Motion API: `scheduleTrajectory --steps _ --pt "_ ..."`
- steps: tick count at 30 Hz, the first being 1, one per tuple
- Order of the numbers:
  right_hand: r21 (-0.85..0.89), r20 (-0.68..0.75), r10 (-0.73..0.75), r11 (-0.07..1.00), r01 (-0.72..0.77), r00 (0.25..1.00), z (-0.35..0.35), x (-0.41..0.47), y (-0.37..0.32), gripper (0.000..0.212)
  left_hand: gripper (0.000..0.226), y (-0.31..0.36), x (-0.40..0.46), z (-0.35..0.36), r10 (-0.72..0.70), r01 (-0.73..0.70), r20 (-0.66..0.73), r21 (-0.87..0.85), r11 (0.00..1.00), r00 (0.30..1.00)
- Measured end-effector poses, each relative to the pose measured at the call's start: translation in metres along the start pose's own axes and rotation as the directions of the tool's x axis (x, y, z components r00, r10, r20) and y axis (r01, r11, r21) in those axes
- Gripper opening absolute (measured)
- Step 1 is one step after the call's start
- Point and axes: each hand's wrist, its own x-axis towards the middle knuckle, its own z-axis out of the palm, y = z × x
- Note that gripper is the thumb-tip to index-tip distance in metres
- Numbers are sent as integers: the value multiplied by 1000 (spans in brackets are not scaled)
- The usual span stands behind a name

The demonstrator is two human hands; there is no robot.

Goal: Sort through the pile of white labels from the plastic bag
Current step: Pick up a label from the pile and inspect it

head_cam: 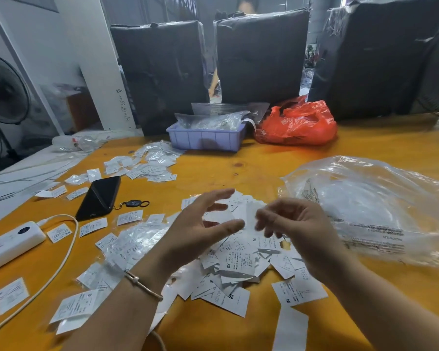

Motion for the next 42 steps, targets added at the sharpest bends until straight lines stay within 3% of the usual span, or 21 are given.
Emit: scheduleTrajectory --steps 3,5,8,10,13,17,19,21,28,31,36,42 --pt "67 194 94 992 -109 976 5 -1 6 24 65 3 -1 0 -11 29 153 -118 993 988" --pt "56 259 109 990 -128 960 6 -1 7 22 52 4 -2 -2 -16 52 184 -194 980 983" --pt "17 187 99 994 -104 977 7 -1 9 23 26 4 -3 -5 -43 70 151 -179 981 988" --pt "-136 81 20 991 -9 997 7 -1 10 15 17 2 -2 -6 -72 83 81 -150 985 994" --pt "-514 143 -122 839 179 982 4 -2 12 13 12 -2 0 -12 -121 103 -82 -196 975 989" --pt "-655 393 -77 676 338 916 10 -4 13 27 4 -5 3 -13 -174 115 -185 -294 949 967" --pt "-725 451 -60 558 404 891 15 -5 15 31 6 -6 4 -13 -188 115 -199 -329 937 962" --pt "-743 459 -51 525 415 887 17 -6 15 26 5 -4 3 -13 -191 122 -175 -344 931 966" --pt "-739 377 -108 564 369 920 22 -9 12 12 18 -1 1 -15 -201 144 -86 -437 888 976" --pt "-685 265 -121 674 275 957 23 -10 13 8 22 -1 2 -15 -215 165 -70 -431 887 974" --pt "-226 101 -17 973 39 995 11 -5 3 28 16 0 1 -14 -220 164 -72 -456 875 973" --pt "15 -61 86 996 -85 994 -4 2 1 32 14 7 -2 -10 -148 100 -88 -408 908 985"
